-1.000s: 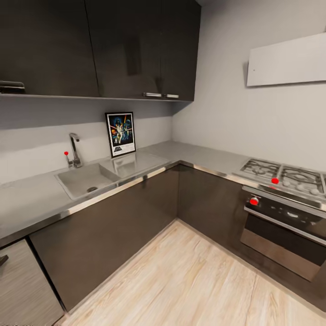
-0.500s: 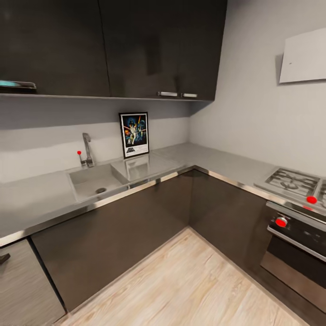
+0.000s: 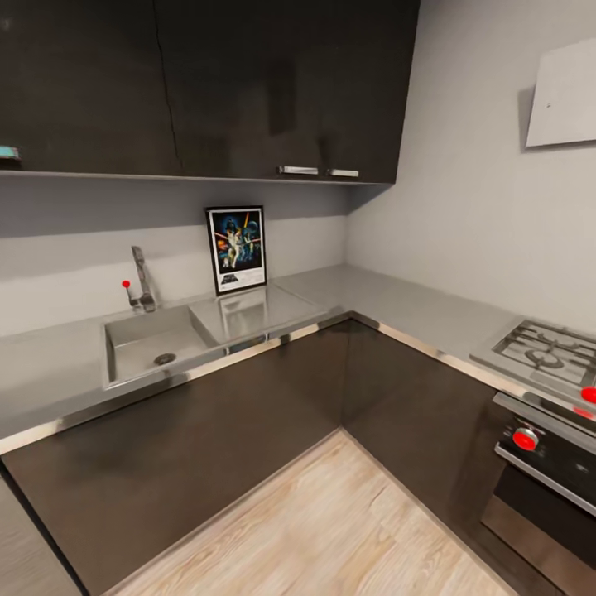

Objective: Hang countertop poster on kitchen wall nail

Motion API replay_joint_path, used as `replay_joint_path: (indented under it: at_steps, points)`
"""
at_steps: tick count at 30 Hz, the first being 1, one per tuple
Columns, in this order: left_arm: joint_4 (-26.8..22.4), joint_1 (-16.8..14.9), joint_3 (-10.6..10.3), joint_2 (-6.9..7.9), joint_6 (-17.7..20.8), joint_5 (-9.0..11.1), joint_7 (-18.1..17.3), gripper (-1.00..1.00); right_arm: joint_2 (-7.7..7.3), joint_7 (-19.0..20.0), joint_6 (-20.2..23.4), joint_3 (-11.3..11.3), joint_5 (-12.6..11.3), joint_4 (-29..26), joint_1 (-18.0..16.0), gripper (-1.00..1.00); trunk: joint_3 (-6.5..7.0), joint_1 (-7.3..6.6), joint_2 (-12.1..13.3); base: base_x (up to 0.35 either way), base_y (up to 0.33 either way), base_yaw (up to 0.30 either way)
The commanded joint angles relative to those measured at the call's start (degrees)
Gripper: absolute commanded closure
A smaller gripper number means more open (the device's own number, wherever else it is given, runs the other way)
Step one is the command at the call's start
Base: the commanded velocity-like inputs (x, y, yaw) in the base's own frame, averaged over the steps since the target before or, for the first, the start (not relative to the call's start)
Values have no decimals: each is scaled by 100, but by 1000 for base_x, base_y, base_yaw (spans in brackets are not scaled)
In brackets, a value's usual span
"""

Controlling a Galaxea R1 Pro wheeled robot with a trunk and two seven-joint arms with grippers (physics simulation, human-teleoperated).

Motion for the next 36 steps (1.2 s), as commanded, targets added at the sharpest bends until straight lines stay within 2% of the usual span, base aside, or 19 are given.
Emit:
replay_joint_path:
  at_steps: [1, 18, 24, 36]
  points:
    - [-8, 2, 3, -1, -5, -3, 0, -100, 1, -3, -17, 8, 5, 6, -3, -100, -5, 3, -2, 253, -248, 1]
    - [-8, 2, 3, -1, -6, -6, 0, -100, 2, -3, -23, 6, 5, 7, -3, -100, -5, 3, -2, 253, -248, 11]
    - [-8, 2, 13, -1, -9, -4, 0, -100, 2, -3, -25, -9, 5, 4, -3, -100, -5, 3, -2, 187, -179, 226]
    - [-8, 2, 20, -1, -10, -3, 0, -100, 2, -7, -26, -11, 5, 5, -3, -100, -5, 3, -2, 21, -20, 286]
